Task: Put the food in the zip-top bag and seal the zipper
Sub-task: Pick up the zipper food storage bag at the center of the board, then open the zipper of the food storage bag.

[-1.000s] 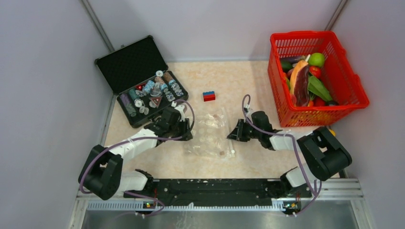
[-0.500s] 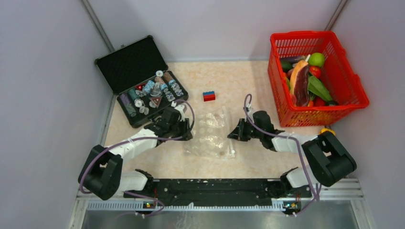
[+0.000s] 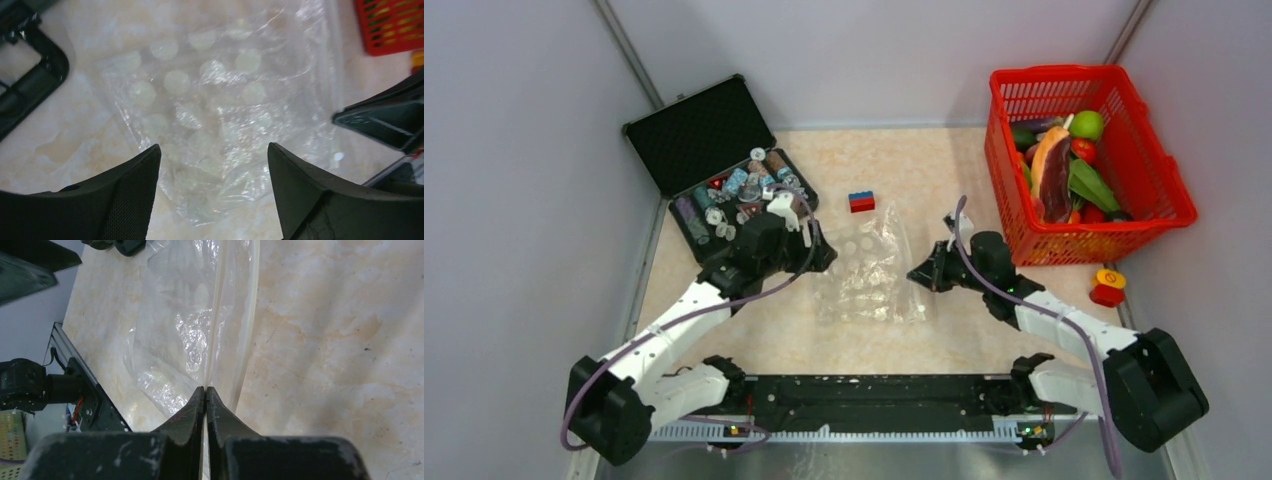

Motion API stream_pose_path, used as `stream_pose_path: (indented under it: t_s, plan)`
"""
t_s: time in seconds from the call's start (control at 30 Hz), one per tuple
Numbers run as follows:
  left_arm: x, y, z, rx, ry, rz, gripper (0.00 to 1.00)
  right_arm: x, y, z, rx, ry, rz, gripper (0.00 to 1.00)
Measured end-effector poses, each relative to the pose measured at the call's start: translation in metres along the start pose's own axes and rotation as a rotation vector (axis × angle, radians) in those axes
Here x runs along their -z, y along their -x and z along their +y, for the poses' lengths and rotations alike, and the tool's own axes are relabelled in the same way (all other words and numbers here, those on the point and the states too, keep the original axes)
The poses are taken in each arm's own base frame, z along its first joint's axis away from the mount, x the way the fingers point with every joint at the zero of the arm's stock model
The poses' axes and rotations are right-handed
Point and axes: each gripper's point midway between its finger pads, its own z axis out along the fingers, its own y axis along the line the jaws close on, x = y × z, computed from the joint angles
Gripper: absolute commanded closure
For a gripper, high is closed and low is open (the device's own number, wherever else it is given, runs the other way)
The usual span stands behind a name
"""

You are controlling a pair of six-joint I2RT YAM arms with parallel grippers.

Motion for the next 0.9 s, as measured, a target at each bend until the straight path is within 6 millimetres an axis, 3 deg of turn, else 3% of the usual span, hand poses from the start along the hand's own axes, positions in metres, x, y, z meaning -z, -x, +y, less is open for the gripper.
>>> stream_pose_path:
  t_s: [0.13, 0.23, 0.37, 0.4, 0.67, 0.9]
  plan:
    - [0.019, 0.046, -0.044, -0.017, -0.097, -0.111, 0.22, 0.01, 0.007, 0.007, 0.07, -0.008, -0.037, 1.0]
    - [0.022, 0.071, -0.08, -0.029, -0.165, -0.14, 0.22, 0.014, 0.008, 0.012, 0.105, -0.019, -0.044, 1.0]
    - [0.012, 0.076, -0.117, -0.05, -0.211, -0.114, 0.23, 0.017, 0.016, 0.022, 0.153, -0.029, -0.062, 1.0]
    - [-0.001, 0.068, -0.14, -0.063, -0.225, -0.066, 0.24, 0.018, 0.02, 0.025, 0.175, -0.041, -0.071, 1.0]
    - [-0.027, 0.048, -0.149, -0.041, -0.178, 0.011, 0.26, 0.017, 0.015, 0.035, 0.219, -0.067, -0.06, 1.0]
    - [-0.035, 0.046, -0.154, -0.023, -0.164, 0.021, 0.31, 0.017, 0.021, 0.048, 0.249, -0.069, -0.099, 1.0]
